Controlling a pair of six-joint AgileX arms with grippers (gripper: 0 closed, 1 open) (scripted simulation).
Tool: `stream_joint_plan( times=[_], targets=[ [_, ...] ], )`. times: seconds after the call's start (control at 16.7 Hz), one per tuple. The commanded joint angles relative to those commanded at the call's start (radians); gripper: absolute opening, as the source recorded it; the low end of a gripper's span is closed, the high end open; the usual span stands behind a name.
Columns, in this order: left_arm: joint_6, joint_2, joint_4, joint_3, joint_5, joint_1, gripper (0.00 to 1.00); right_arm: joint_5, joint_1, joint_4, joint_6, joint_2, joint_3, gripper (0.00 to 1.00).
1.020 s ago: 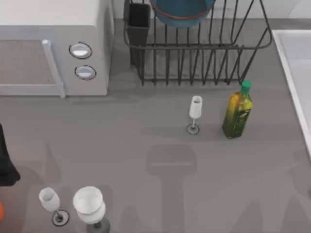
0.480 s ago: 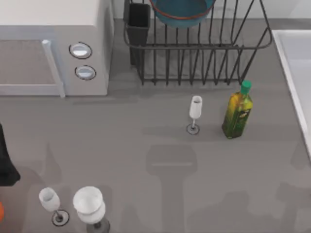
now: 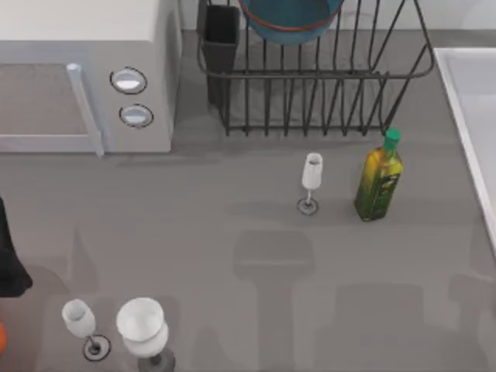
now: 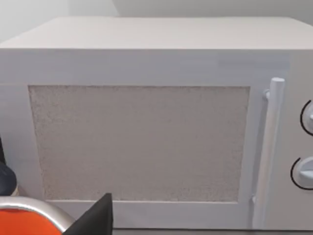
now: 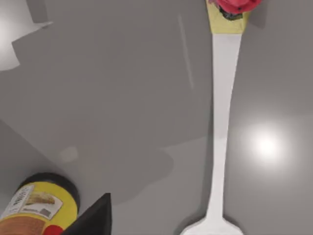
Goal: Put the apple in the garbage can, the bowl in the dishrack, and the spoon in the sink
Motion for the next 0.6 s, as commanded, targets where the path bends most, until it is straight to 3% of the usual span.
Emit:
stream_joint_plan(
  times=[0.36,0.6],
  targets=[
    [0.0,0.0,0.0,0.0,0.0,0.0,1.0,-0.001,0.01,0.028,0.01,0.014,-0.012,1.0],
    [0.0,0.0,0.0,0.0,0.0,0.0,1.0,-0.003,0.027,0.186,0.032,0.102,-0.084,1.0]
  ],
)
